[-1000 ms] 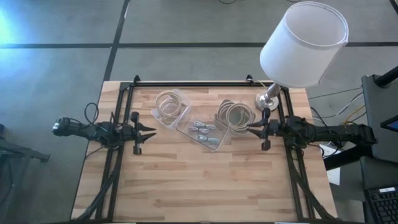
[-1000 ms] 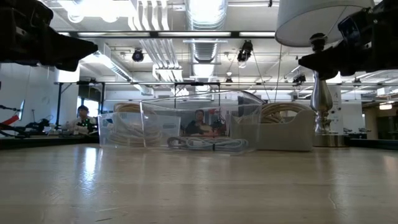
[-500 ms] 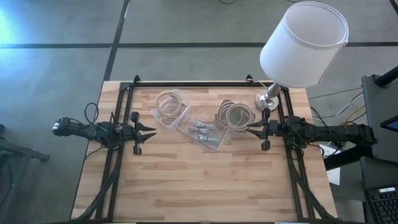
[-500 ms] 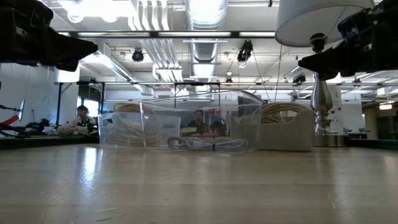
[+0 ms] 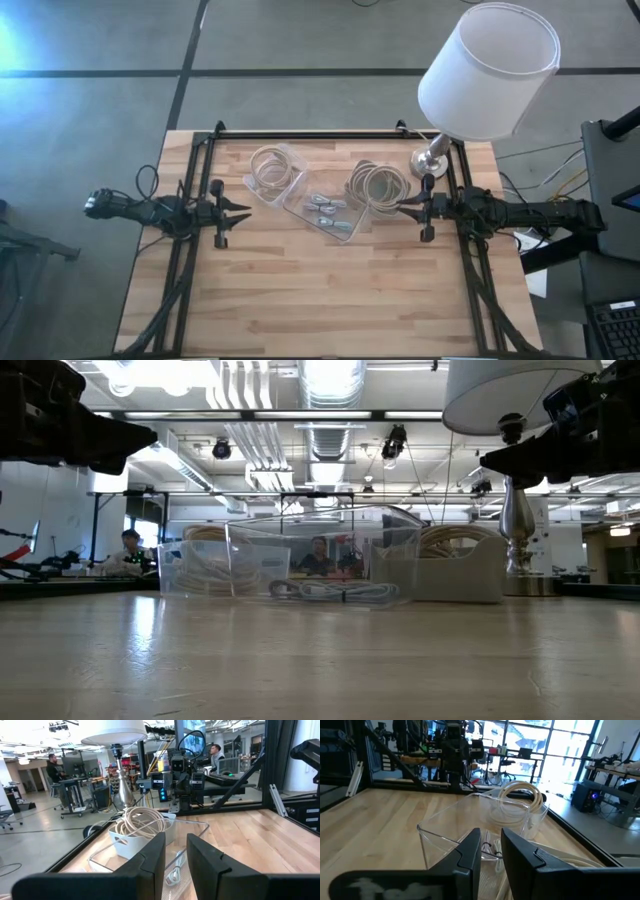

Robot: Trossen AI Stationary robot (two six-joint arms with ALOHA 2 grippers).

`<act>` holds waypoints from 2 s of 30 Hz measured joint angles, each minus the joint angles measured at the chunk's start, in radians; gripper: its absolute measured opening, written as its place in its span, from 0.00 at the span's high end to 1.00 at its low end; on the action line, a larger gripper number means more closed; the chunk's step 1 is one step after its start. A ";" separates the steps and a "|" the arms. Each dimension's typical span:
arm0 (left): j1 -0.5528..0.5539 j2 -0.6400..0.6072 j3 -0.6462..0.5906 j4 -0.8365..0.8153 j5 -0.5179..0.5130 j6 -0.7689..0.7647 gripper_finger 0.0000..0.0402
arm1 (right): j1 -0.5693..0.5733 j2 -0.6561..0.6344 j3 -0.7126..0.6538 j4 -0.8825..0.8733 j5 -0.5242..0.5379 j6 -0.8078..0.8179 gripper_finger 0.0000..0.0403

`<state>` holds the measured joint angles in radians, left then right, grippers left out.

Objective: Pick & Place USB Port
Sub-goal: Return to Home Position

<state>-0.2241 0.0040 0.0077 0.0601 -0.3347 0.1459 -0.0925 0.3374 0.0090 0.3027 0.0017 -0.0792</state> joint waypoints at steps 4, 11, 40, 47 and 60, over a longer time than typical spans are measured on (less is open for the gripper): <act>0.000 0.000 0.000 0.000 0.000 0.000 0.80 | 0.000 0.000 0.000 0.000 0.000 0.000 0.82; 0.000 0.000 -0.001 0.000 0.000 0.000 0.80 | 0.000 0.000 0.000 0.000 0.000 0.000 0.79; 0.000 0.000 -0.001 0.000 0.000 0.000 0.80 | 0.000 0.000 0.001 0.000 0.000 0.000 0.81; 0.000 0.000 -0.001 0.000 0.000 0.000 0.80 | 0.000 0.000 0.001 0.000 0.000 0.000 0.78; 0.000 0.000 -0.001 0.000 0.000 0.000 0.80 | 0.000 0.000 0.001 0.000 0.000 0.000 0.80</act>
<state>-0.2244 0.0044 0.0071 0.0600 -0.3351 0.1459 -0.0925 0.3370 0.0097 0.3031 0.0018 -0.0792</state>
